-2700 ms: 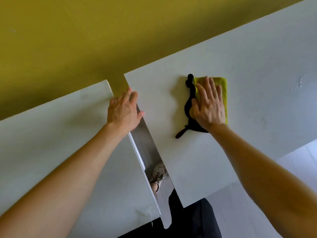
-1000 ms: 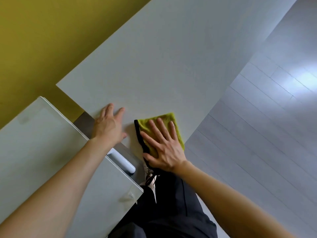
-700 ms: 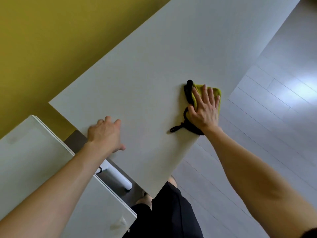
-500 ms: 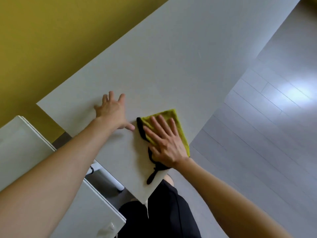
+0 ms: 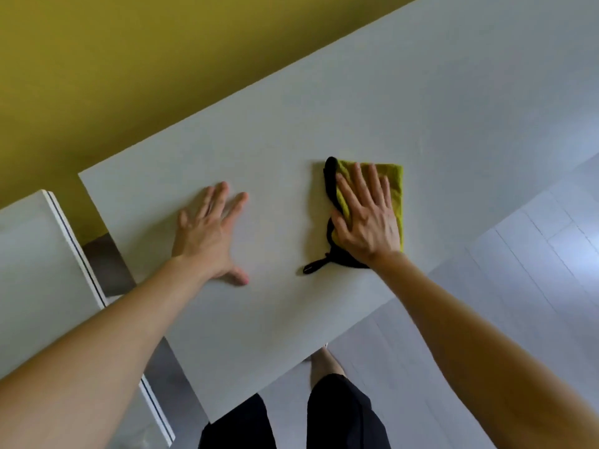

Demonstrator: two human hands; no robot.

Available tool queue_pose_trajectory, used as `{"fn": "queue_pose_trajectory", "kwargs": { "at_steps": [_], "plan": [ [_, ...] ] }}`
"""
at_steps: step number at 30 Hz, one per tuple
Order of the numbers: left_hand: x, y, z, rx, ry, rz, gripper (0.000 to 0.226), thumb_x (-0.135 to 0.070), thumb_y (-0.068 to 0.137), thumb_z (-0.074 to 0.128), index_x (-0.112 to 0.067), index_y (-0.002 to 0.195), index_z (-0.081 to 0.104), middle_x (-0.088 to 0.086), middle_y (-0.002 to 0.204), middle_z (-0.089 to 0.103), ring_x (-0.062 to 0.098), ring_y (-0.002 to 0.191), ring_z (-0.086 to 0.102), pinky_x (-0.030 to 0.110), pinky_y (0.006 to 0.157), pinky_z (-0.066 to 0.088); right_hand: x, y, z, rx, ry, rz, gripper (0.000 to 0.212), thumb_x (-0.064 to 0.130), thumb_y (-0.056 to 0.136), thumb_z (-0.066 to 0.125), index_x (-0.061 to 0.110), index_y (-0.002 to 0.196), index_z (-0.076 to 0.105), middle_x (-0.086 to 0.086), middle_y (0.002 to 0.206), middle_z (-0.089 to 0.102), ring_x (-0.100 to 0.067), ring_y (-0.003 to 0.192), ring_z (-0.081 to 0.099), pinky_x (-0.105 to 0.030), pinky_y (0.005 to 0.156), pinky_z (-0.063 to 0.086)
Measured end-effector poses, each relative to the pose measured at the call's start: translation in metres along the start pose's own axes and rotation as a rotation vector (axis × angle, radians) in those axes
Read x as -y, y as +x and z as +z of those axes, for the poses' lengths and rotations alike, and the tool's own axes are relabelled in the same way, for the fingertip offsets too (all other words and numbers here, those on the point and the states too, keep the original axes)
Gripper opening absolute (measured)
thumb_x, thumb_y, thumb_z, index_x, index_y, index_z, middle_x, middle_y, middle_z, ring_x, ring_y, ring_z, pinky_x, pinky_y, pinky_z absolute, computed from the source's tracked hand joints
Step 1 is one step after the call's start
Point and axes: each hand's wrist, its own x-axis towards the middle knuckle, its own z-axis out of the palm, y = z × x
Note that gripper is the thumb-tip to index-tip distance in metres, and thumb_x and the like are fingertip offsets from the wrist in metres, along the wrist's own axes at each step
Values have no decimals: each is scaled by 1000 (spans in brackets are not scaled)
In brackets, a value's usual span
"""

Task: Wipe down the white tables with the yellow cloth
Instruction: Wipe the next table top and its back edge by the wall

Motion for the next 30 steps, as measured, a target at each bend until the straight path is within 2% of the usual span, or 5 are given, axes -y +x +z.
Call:
{"fn": "queue_pose_trajectory", "kwargs": {
  "at_steps": [7, 17, 24, 27, 30],
  "plan": [
    [-3, -2, -1, 9, 34, -11, 180, -87, 43, 89, -38, 163, -34, 1, 172, -42, 27, 165, -27, 64, 130, 23, 56, -49, 19, 198, 74, -665, 73, 48, 109, 48, 25, 174, 22, -8, 182, 8, -34, 169, -1, -56, 136, 9],
    [3, -7, -6, 7, 40, 6, 176, -95, 44, 81, -37, 164, -34, -1, 171, -44, 23, 164, -30, 64, 129, 20, 6, 126, -2, 25, 13, -129, 72, 51, 106, 43, 33, 173, 23, -1, 183, 11, -27, 169, 0, -53, 137, 4],
    [5, -5, -9, -24, 13, 17, 174, -93, 44, 82, -25, 172, -16, -3, 177, -32, 21, 167, -19, 63, 128, 24, 63, 7, 13, 183, 36, -730, 71, 51, 110, 52, 24, 172, 29, -8, 182, 13, -37, 169, 2, -63, 133, 14],
    [27, 6, -26, -95, -50, 75, 151, -77, 48, 93, -34, 171, 17, -2, 179, 7, 24, 165, 16, 55, 121, 34, 60, 15, 15, 194, 51, -826, 71, 49, 108, 57, 25, 171, 33, -10, 181, 15, -39, 168, 6, -63, 133, 17],
    [60, 23, -33, -89, -101, -122, 166, -81, 43, 94, -37, 172, 0, 7, 178, -2, 32, 167, 3, 62, 126, 28, 44, 68, 15, 115, 88, -751, 67, 42, 103, 61, 24, 166, 44, -12, 177, 28, -41, 166, 19, -62, 132, 20]
  ]
}}
